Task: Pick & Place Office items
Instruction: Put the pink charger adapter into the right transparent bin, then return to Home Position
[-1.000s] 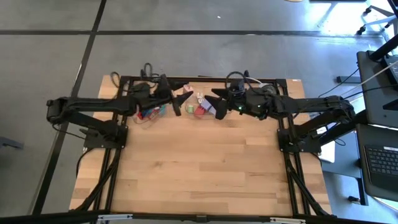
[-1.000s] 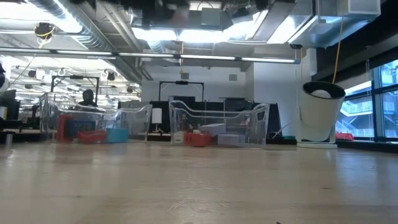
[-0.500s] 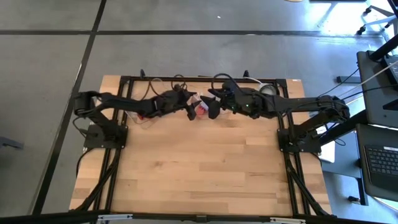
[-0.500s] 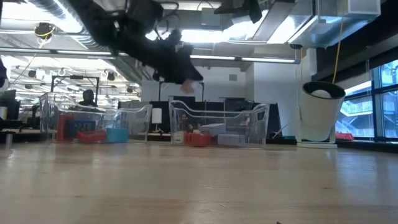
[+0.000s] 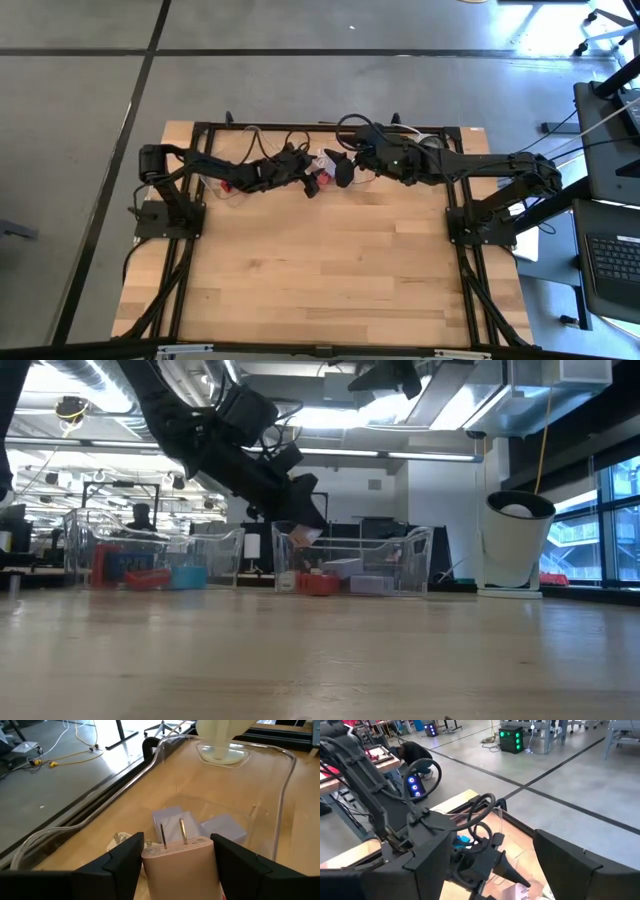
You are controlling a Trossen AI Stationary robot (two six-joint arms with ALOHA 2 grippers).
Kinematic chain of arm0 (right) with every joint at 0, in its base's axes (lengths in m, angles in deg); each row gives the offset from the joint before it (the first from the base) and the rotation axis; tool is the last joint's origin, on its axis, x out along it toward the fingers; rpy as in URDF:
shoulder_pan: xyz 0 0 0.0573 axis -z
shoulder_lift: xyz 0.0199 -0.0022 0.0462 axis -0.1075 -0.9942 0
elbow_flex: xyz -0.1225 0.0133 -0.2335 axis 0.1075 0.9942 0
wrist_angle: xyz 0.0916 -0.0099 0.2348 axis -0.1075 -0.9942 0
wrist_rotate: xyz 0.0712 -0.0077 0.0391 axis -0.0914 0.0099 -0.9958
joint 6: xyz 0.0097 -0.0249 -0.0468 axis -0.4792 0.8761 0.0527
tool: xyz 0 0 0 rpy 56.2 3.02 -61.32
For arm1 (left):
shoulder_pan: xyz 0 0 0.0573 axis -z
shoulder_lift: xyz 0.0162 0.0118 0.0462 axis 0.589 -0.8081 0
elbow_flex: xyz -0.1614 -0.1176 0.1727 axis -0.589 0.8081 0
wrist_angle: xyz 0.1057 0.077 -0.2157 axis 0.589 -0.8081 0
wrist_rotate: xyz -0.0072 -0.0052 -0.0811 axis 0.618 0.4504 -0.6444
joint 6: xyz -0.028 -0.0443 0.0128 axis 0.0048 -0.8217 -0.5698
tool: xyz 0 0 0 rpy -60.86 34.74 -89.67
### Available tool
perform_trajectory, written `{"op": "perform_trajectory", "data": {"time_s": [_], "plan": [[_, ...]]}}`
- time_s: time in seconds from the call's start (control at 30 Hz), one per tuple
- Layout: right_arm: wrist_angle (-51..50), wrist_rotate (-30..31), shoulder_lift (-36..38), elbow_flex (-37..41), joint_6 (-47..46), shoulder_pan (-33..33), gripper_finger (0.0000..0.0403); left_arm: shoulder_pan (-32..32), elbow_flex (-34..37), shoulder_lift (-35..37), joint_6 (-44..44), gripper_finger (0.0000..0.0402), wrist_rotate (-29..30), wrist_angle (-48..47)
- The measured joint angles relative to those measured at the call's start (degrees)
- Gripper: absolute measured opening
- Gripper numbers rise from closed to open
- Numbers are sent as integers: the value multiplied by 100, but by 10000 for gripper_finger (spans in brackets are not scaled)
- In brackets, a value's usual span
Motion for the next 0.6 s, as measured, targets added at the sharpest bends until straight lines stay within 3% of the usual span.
{"op": "perform_trajectory", "data": {"time_s": [0.37,0.6], "plan": [[-220,-401,0,0,180,132,283,2,-1,-2,7,224,4,-22],[-229,-451,2,0,181,135,283,4,-1,0,-385,254,-37,-52]]}}
